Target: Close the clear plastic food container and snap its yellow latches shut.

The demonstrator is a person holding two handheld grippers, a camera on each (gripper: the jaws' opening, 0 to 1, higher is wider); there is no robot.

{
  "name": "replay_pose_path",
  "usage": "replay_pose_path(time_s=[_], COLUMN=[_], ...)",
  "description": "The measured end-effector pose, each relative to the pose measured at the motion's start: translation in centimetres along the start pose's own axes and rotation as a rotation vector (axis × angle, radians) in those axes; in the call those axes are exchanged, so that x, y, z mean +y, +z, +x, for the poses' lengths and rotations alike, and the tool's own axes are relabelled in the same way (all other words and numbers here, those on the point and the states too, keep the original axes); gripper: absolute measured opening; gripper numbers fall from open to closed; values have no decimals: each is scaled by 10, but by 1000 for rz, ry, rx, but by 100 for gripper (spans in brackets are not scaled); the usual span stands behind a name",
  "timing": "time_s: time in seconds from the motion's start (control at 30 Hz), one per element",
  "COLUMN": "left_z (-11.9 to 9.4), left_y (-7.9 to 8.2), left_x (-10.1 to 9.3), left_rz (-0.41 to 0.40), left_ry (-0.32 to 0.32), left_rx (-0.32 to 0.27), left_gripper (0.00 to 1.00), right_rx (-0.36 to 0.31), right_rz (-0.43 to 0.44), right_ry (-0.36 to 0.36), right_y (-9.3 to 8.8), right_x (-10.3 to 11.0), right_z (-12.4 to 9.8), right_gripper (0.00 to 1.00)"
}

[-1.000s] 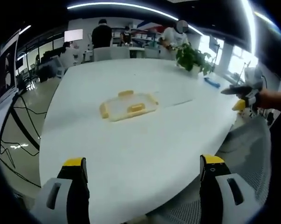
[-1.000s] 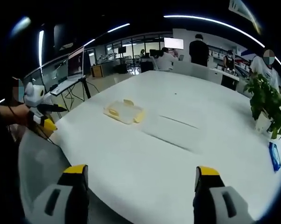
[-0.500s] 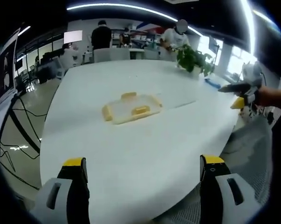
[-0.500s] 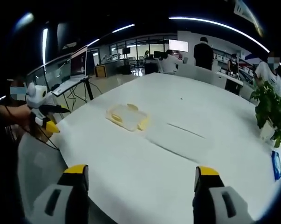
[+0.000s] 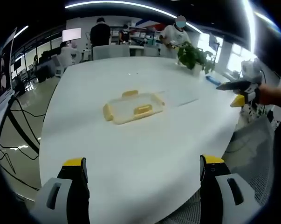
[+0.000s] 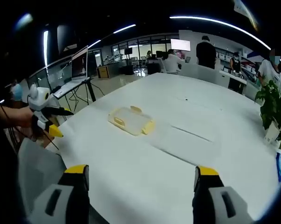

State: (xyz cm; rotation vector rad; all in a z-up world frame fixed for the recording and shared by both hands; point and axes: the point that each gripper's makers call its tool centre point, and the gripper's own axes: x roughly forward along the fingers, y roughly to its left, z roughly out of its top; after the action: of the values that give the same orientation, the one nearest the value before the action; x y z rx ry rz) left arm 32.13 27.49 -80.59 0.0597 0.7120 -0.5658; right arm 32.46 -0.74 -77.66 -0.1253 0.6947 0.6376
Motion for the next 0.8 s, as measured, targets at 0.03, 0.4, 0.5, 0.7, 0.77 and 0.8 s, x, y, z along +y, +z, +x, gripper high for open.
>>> replay_pose_path(time_s=[0.03, 0.4, 0.5, 0.7, 0.77, 0.8], left_z=[2, 20, 22, 28, 31, 33], left_y=[1, 9, 10, 9, 8, 8], left_x=[1, 11, 15, 24, 26, 28], left_rz=[-8, -6, -13, -22, -17, -14], left_ry=[1, -9, -10, -13, -13, -14], left_rx=[-1, 5, 9, 18, 26, 30], left_gripper=[99, 99, 99, 99, 99, 99], right_rx=[2, 3, 17, 31, 37, 39], right_rz=[-5, -46, -54, -56, -72, -84], right_ry=[2, 14, 21, 30, 42, 49], right_y=[1, 19, 19, 22, 24, 26], right_x=[-1, -5, -6, -10, -9, -9], right_z=[2, 29, 35, 48, 53, 55], right_gripper=[94, 93, 93, 93, 93, 93])
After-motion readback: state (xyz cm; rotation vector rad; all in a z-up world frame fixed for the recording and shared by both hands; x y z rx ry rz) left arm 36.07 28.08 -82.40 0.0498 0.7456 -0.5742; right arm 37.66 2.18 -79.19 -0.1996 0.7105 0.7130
